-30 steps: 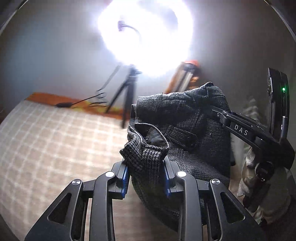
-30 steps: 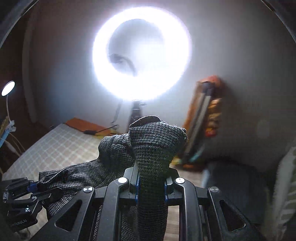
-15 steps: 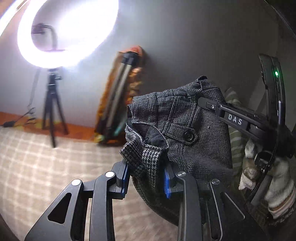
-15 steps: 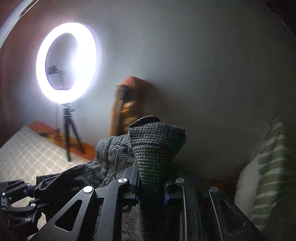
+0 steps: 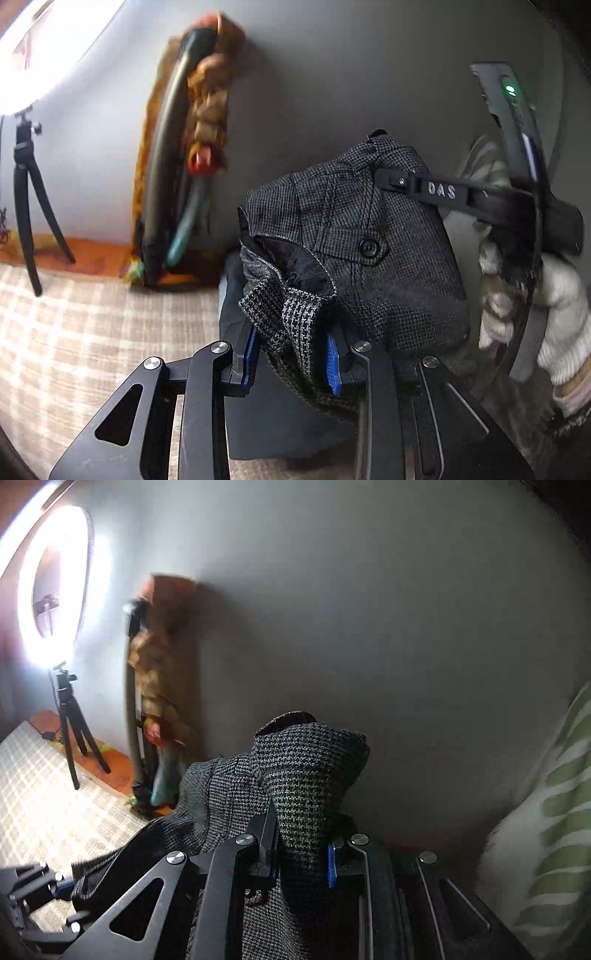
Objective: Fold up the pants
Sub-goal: 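Lift the folded trousers with both grippers and carry them toward the dark garment stack, then lower the trousers onto the dark garment stack and open both grippers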
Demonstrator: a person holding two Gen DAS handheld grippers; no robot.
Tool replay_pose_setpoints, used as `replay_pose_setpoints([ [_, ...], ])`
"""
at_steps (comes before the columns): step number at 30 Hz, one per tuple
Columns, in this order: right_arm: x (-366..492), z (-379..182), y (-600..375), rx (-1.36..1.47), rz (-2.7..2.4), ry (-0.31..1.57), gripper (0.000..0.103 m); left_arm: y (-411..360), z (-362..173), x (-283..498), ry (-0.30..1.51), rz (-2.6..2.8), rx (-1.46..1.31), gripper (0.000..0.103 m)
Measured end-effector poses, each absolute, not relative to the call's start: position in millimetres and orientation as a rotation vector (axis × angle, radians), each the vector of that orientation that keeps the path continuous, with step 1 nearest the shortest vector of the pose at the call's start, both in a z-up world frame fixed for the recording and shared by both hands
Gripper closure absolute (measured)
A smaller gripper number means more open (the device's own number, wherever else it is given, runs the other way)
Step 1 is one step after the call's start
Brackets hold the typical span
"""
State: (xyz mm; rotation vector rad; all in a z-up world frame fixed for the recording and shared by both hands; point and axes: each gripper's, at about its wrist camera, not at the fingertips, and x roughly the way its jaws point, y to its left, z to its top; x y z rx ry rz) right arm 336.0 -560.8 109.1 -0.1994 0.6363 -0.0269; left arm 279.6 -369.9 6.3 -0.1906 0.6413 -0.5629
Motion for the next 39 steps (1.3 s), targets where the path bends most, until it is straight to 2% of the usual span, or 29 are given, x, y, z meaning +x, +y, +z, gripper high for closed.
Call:
replay_pose_setpoints([
  [6,371.3,51.2,-591.2,-0.134,-0.039,0.728,0.085,-372.4,-17.8,291.3,0.690,-0.541,-0.189,0.075],
  [10,378.2,38.4,-611.7,-0.055,-0.055,0.757,0.080,-373.2,-18.4,291.0,0.702,-0.554,-0.180,0.071],
  [12,379.7,35.5,-615.5,-0.059,-0.075,0.772,0.073,-370.5,-19.2,291.7,0.720,-0.555,-0.185,0.066],
  [14,382.1,33.3,-618.3,-0.071,-0.117,0.791,0.054,-367.5,-17.4,291.9,0.738,-0.540,-0.182,0.056],
  [15,383.0,33.3,-619.8,-0.075,-0.150,0.798,0.041,-365.5,-17.2,293.2,0.752,-0.525,-0.174,0.050],
  [16,380.9,35.4,-621.7,-0.080,-0.196,0.792,0.037,-365.1,-17.3,292.2,0.765,-0.508,-0.163,0.041],
  [17,378.0,38.2,-623.6,-0.074,-0.213,0.783,0.036,-365.4,-16.7,290.9,0.770,-0.496,-0.153,0.036],
  [20,366.1,48.0,-624.2,-0.051,-0.221,0.766,0.021,-354.4,-14.3,289.5,0.779,-0.460,-0.135,0.036],
  [28,311.5,82.2,-597.4,-0.036,-0.211,0.718,0.017,-320.8,9.7,267.6,0.789,-0.441,-0.137,0.035],
  [39,238.4,125.3,-552.6,-0.009,-0.198,0.676,0.016,-279.8,37.5,225.0,0.750,-0.443,-0.128,0.035],
])
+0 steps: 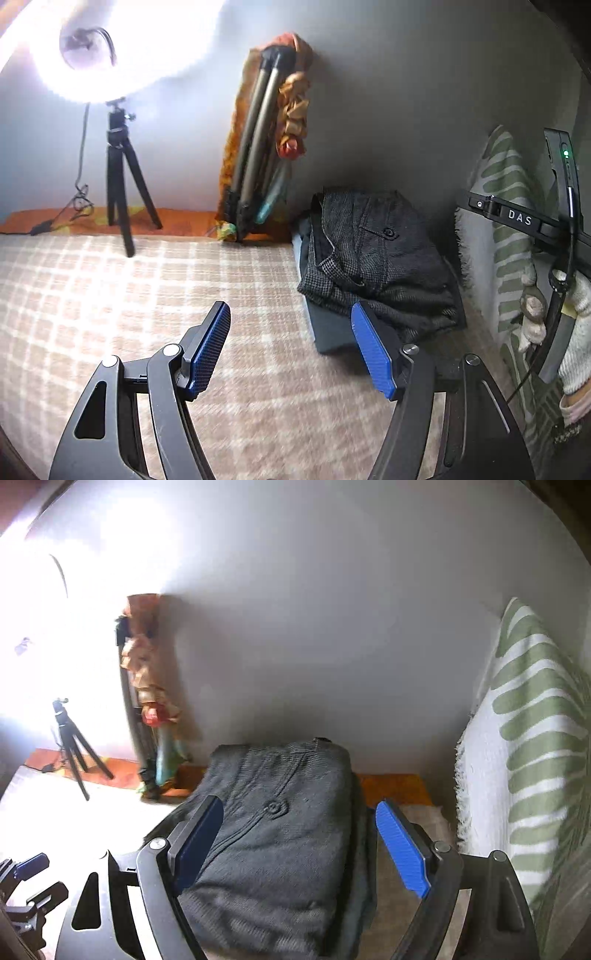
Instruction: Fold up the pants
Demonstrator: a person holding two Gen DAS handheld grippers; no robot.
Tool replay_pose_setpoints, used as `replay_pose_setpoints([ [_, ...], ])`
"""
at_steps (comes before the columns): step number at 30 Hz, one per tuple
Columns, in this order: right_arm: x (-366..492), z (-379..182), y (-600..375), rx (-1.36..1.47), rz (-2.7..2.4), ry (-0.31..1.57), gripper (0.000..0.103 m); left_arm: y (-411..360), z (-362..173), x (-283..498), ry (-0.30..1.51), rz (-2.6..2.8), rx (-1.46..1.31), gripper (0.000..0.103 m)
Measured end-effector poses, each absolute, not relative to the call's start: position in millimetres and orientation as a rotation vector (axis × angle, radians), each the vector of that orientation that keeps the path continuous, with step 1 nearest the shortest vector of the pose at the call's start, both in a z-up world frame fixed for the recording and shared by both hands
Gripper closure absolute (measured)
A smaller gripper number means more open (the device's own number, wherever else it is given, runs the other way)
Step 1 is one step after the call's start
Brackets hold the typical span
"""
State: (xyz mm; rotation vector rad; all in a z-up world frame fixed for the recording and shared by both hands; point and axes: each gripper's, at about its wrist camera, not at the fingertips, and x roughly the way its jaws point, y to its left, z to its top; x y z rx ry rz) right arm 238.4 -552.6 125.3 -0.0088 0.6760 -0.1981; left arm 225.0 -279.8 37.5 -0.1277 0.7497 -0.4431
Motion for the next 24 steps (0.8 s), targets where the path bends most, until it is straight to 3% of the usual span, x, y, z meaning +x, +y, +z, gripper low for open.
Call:
replay_pose_setpoints([
  [24,78.5,97.1,-466.6,0.042,-0.229,0.623,0.001,-226.7,55.8,119.4,0.630,-0.509,0.015,0.023],
])
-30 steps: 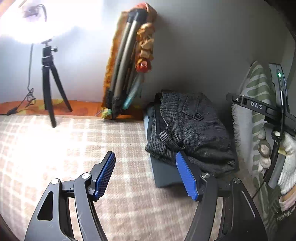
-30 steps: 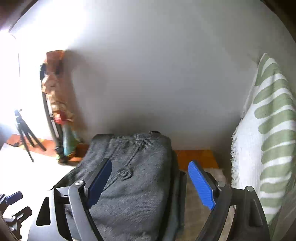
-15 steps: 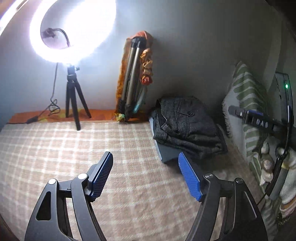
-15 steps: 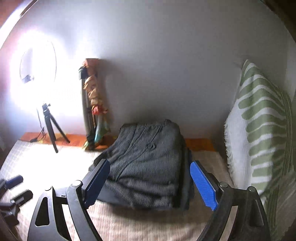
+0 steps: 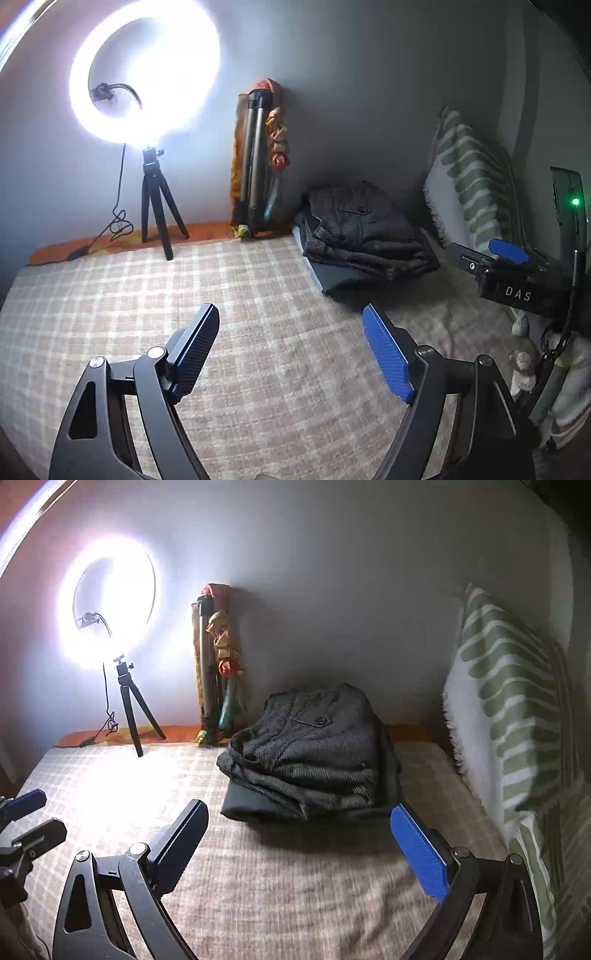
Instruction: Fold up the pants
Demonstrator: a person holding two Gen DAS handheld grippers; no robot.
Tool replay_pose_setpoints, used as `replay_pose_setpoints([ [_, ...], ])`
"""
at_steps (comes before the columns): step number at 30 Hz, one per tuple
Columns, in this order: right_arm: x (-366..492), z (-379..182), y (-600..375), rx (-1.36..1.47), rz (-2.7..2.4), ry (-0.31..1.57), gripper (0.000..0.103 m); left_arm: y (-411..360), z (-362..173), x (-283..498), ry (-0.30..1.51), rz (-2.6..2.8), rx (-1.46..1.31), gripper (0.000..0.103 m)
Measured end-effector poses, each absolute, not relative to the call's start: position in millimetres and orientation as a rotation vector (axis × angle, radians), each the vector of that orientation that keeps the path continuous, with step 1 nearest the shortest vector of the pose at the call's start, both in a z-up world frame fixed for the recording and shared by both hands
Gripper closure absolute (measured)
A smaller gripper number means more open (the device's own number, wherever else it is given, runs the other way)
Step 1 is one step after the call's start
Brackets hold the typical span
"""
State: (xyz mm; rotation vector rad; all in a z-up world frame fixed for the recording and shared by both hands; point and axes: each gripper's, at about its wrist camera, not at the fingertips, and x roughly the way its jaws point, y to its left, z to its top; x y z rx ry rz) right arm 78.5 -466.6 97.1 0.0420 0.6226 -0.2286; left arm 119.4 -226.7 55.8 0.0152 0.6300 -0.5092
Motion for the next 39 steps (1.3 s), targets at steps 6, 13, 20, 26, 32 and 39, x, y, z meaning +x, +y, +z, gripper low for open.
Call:
replay_pose_setpoints([
  [6,56.8,90.2,-467.8,0.076,-0.286,0.589,0.000,-227.6,52.5,111.6,0.623,-0.539,0.025,0.022],
  [13,50.5,80.2,-460.8,0.055,-0.303,0.566,0.000,-225.7,52.5,110.0,0.609,-0.522,0.036,0.022],
  [20,58.0,71.1,-458.9,0.091,-0.277,0.569,0.000,-214.4,52.6,112.9,0.612,-0.487,-0.006,0.019],
  [26,59.9,66.5,-458.7,0.093,-0.279,0.579,0.000,-210.4,52.7,112.2,0.600,-0.463,0.019,0.019],
  [32,60.1,64.9,-459.0,0.088,-0.278,0.581,0.000,-208.0,52.4,112.3,0.595,-0.446,0.018,0.014],
  [39,60.9,60.3,-458.1,0.079,-0.276,0.594,0.000,-207.3,51.8,113.2,0.608,-0.440,0.015,0.013],
])
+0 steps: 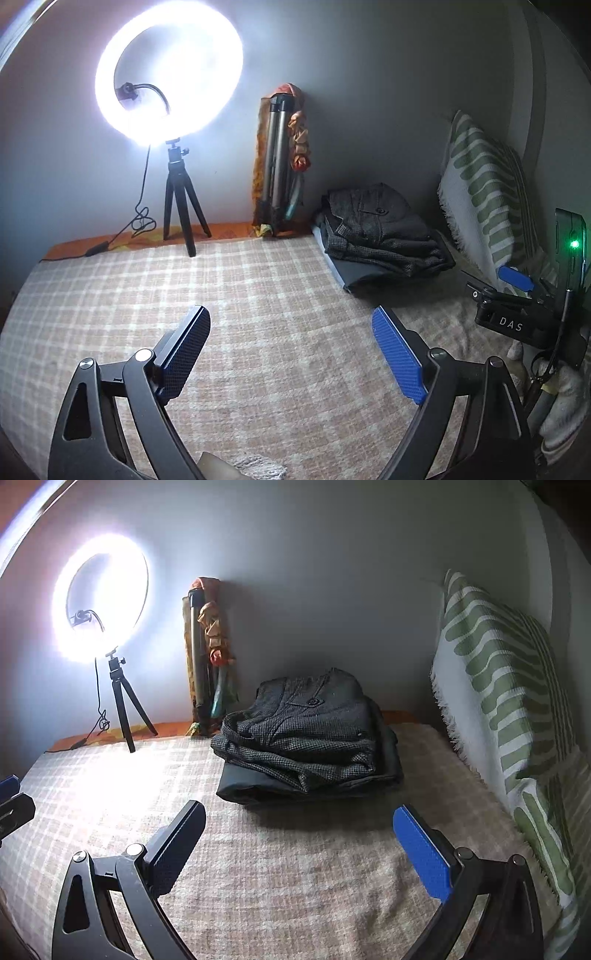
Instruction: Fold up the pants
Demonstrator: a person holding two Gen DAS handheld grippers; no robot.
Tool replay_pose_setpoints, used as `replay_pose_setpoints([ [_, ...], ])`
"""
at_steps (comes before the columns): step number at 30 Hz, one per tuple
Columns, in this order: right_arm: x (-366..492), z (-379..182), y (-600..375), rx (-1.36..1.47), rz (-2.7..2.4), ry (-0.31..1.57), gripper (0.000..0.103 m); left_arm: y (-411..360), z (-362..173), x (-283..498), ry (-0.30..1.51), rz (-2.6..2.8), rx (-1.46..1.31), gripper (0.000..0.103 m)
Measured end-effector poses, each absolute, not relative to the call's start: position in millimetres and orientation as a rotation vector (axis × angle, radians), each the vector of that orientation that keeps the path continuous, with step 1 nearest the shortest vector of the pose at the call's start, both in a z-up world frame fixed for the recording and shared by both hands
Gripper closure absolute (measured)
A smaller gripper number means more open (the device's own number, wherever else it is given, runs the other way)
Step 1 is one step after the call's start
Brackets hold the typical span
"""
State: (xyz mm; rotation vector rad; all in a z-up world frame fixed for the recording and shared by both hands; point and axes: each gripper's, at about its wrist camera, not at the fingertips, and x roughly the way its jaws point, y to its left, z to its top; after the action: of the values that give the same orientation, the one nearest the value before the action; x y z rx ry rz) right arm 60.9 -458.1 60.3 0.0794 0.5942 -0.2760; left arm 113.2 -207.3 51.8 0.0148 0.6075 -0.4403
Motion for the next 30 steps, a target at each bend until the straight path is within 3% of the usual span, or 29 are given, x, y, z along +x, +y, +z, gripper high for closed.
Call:
replay_pose_setpoints([
  [30,64.6,55.8,-458.1,0.095,-0.266,0.606,0.000,-213.3,48.5,111.9,0.611,-0.433,0.060,0.013],
])
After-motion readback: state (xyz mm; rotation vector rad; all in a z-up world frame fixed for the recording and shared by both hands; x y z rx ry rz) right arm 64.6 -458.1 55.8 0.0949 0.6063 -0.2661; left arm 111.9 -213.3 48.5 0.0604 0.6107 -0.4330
